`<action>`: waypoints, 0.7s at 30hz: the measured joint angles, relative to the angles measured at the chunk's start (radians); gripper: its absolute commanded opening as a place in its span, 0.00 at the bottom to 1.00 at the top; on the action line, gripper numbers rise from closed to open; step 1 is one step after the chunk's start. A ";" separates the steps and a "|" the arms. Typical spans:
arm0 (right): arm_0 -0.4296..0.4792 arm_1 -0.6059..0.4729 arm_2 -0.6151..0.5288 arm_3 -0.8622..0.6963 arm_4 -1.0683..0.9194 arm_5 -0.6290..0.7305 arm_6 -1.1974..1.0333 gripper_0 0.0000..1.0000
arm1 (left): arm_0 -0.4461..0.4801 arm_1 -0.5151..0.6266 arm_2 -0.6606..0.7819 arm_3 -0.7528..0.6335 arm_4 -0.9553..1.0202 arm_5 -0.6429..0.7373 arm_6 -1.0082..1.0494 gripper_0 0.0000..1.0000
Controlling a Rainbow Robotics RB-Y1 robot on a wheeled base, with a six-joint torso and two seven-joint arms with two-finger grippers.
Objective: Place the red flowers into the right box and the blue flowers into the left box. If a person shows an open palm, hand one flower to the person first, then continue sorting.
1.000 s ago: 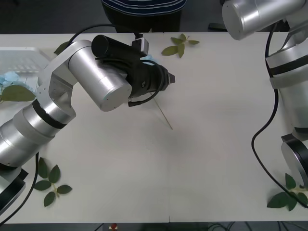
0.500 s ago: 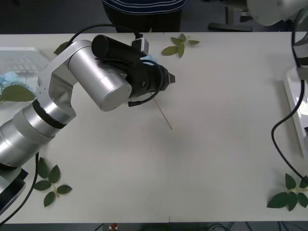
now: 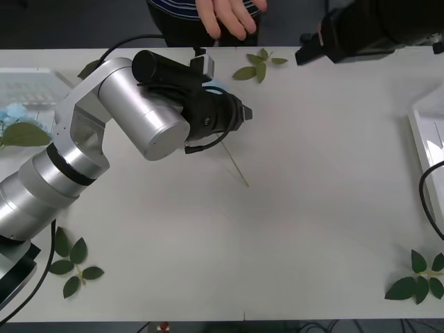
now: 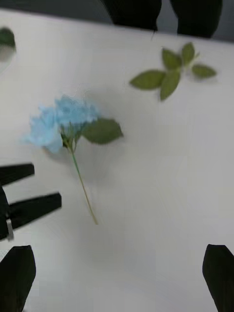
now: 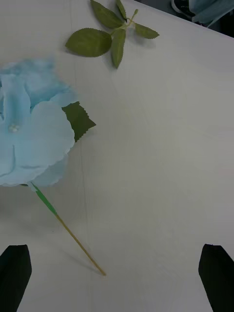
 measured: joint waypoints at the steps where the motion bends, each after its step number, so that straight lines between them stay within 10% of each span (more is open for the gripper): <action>1: 0.014 0.003 0.000 0.000 -0.001 0.016 0.000 1.00 | 0.000 0.000 0.000 0.000 0.000 0.000 0.000 1.00; 9: 0.180 0.063 0.024 0.000 0.027 0.074 0.068 1.00 | 0.000 0.000 0.000 0.000 0.000 0.000 0.000 1.00; 21: 0.313 0.063 0.085 0.000 0.154 0.104 0.868 1.00 | 0.001 0.000 0.000 -0.005 0.012 0.007 -0.003 1.00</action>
